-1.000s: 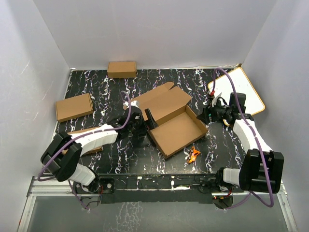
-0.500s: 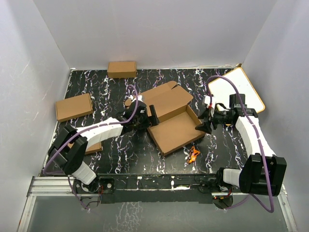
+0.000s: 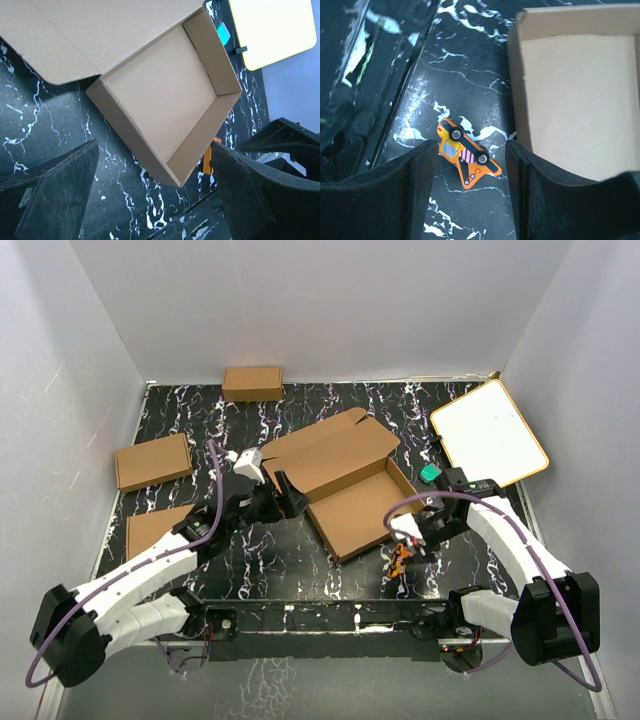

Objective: Fold the paper box

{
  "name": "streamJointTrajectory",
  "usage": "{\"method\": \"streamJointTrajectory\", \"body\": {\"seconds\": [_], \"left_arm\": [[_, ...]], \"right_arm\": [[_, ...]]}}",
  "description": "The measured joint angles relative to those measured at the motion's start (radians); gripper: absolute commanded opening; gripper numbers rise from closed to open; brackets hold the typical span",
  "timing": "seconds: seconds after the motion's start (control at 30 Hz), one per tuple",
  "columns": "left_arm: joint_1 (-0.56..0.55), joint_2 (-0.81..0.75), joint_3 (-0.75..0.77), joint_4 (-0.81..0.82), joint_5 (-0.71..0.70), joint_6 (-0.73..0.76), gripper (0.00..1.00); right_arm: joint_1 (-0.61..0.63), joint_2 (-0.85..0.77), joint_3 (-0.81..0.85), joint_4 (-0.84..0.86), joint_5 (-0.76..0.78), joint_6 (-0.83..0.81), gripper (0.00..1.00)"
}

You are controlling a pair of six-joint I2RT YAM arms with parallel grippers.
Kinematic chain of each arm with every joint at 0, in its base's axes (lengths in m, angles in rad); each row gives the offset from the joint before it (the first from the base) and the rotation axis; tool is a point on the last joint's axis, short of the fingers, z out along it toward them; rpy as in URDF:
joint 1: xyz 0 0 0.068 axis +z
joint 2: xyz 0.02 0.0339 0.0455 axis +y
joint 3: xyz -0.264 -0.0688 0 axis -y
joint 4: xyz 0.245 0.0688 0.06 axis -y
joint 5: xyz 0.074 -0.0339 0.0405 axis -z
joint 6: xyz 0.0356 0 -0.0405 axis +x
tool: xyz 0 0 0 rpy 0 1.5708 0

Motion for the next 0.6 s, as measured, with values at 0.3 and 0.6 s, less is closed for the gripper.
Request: {"method": "streamJointTrajectory", "body": {"seconds": [0.3, 0.6], "left_arm": [[0.0, -0.163, -0.106, 0.016, 0.001, -0.037, 0.92], [0.0, -0.187, -0.128, 0.01, -0.004, -0.051, 0.92]], "right_arm": [[0.177, 0.027, -0.035, 0.008, 0.213, -0.174, 0.71], [0.256, 0.067, -0.056, 0.074, 0.351, -0.22, 0.74]]}}
